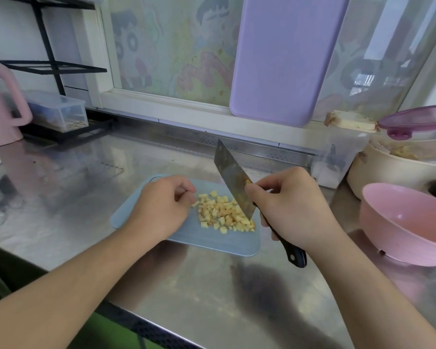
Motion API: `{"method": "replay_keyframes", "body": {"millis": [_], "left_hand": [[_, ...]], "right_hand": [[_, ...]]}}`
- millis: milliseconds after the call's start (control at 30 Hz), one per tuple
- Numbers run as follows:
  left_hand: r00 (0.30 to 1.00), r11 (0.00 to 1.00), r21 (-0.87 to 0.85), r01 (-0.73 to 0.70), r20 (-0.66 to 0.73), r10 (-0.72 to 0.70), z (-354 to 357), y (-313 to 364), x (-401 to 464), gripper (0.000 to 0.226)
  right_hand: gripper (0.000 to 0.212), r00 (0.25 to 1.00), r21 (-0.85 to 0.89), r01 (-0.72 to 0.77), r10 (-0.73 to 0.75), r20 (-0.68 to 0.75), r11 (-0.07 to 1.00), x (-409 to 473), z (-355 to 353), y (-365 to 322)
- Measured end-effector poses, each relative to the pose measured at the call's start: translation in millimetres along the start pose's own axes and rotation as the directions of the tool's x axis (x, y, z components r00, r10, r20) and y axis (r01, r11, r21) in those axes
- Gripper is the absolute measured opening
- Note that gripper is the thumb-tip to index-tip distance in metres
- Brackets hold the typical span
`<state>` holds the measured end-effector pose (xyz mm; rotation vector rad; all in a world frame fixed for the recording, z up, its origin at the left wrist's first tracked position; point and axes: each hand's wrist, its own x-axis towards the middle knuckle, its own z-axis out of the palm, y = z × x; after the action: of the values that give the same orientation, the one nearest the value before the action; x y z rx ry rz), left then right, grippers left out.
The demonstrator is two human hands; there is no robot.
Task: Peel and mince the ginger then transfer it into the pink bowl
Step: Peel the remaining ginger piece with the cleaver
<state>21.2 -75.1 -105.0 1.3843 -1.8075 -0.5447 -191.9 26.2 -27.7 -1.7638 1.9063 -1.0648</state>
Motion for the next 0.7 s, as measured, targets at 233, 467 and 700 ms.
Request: {"method": "replay_keyframes", "body": {"millis": [233,467,700], "left_hand": [[0.963,0.997,0.007,0.080,-0.258,-0.076,-17.5,-13.4,-0.1,0.019],[0.997,0.959,0.276,0.070,-0.033,-0.063,-12.3,-24.7,4.7,0.041],[0.994,0.981,0.166,0.100,-0.062,-0.090,-14.5,-29.9,1.5,0.064]], "right_hand": [[0.038,0.983,0.170,-0.141,0.117,0.145,0.975,-6.1,15.4,-8.3],[0.038,0.947,0.160,-0.243,0.198,0.253,0.957,-10.7,34.1,-13.9],[0.035,0.957,0.044,-0.236,0.225,0.185,0.971,-10.7,43.1,-11.2]]}}
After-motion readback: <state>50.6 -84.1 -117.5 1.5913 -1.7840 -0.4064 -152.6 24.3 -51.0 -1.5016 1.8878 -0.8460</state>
